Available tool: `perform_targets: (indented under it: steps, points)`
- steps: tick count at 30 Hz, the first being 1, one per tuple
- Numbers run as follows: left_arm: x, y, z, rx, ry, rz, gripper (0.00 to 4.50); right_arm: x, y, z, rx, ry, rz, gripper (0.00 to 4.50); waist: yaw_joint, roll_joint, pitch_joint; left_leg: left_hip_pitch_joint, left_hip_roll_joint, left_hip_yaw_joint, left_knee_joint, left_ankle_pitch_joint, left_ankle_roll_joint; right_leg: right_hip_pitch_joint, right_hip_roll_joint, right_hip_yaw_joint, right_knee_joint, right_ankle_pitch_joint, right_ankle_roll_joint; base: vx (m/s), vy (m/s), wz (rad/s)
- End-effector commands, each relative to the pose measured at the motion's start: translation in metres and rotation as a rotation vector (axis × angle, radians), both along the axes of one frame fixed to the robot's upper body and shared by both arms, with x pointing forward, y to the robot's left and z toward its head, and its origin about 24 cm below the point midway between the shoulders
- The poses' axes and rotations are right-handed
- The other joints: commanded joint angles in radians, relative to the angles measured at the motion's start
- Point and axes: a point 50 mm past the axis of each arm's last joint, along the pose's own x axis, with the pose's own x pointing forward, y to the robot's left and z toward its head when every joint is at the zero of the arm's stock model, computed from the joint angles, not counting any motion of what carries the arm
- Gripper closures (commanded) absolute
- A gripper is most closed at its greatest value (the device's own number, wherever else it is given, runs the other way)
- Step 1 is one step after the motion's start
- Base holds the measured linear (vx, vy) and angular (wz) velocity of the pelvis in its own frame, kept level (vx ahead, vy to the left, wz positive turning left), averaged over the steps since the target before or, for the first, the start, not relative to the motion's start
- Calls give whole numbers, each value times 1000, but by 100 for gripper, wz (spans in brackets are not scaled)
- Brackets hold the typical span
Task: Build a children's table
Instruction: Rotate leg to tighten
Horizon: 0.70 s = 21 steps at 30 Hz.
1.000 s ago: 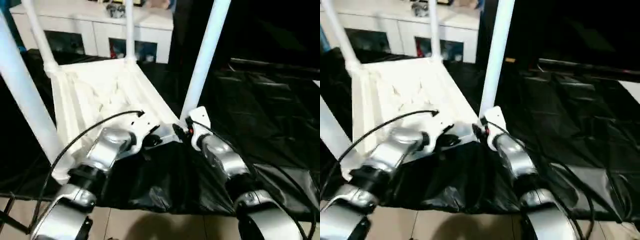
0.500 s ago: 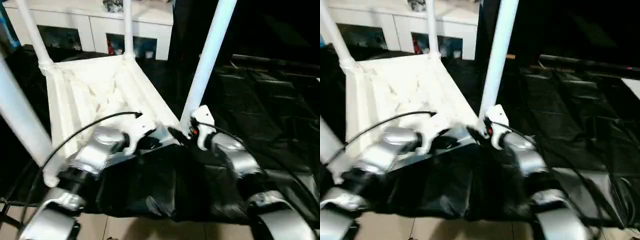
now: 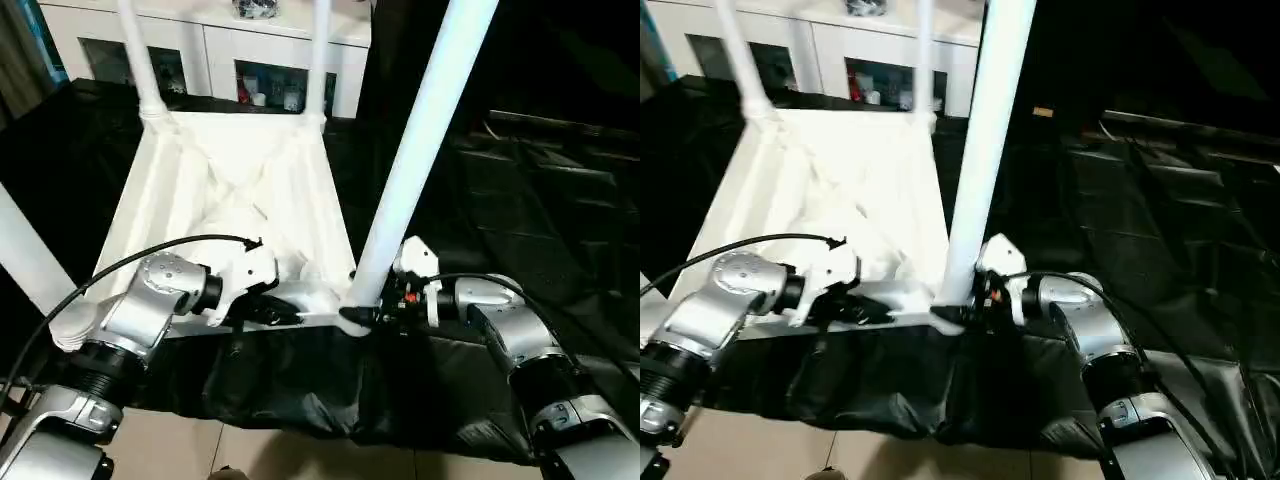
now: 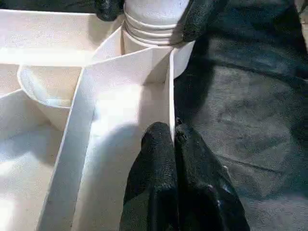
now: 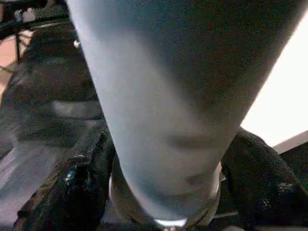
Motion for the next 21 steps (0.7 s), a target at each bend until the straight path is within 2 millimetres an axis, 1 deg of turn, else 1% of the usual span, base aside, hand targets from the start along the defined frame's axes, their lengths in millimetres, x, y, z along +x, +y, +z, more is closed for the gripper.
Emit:
perform_targets:
  steps: [1,2,3,5,8,9,11,15,16,17,18,19,20,21]
  points:
    - [-4,-8,-5,1,41,-76,450,-1,1,1,-38,-1,48,146,3,15,-53,5,38,-5,-65,-149,27,58,-86,55,-62,-103,-210,0,0,0]
    - [-4,-6,-5,5,41,-76,450,-2,1,0,-46,1,59,152,3,14,-52,4,37,-5,-65,-145,28,58,-86,55,-62,-99,-209,0,0,0]
    - [-3,-5,-5,10,41,-75,450,-3,2,-1,-53,5,71,164,4,20,-53,5,37,-6,-66,-144,26,59,-87,54,-61,-95,-209,0,0,0]
    - [-2,-3,-5,11,39,-75,450,-4,2,-2,-53,10,80,179,5,16,-56,4,37,-5,-63,-123,29,60,-86,54,-55,-47,-219,0,0,0]
    - [-2,-1,-5,14,44,-71,450,-4,5,-2,-41,20,83,181,5,17,-55,3,38,-5,-63,-121,32,61,-86,53,-55,-38,-225,0,0,0]
    - [-2,-1,-6,14,45,-69,450,-4,6,-2,-31,26,78,183,5,17,-55,3,37,-5,-63,-125,31,60,-86,53,-56,-45,-224,0,0,0]
    - [-1,-1,-6,10,43,-59,450,-4,7,-2,-5,35,59,184,6,18,-53,5,38,-6,-65,-149,24,59,-87,53,-61,-95,-214,0,0,0]
    - [4,-4,-8,17,23,18,450,-6,10,-3,50,53,9,185,8,20,-51,6,39,-7,-67,-163,18,57,-88,54,-64,-123,-206,0,0,0]
    - [5,-5,-9,21,17,39,450,-6,11,-5,58,56,-17,185,8,19,-50,7,40,-7,-69,-174,13,56,-89,54,-67,-144,-201,0,0,0]
    - [9,-11,-10,15,1,89,450,-4,14,-8,68,42,-92,185,8,18,-48,7,40,-7,-70,-183,8,55,-90,55,-70,-166,-198,0,0,0]
    - [11,-13,-11,12,-4,106,450,-2,15,-9,72,38,-127,185,8,18,-45,11,38,-8,-72,-215,-1,51,-92,56,-80,-232,-182,0,0,0]
    - [13,-20,-12,7,-11,133,450,2,19,-13,76,34,-224,185,7,16,-45,15,38,-9,-73,-223,-9,49,-94,57,-82,-259,-176,0,0,0]
    - [15,-30,-14,3,-12,157,450,5,24,-18,75,28,-325,185,5,16,-42,13,36,-12,-77,-244,-18,50,-95,57,-86,-312,-161,0,0,0]
    - [15,-30,-14,3,-12,157,450,6,24,-18,75,28,-326,185,1,19,-41,13,36,-14,-80,-262,-29,49,-95,55,-91,-364,-141,0,0,0]
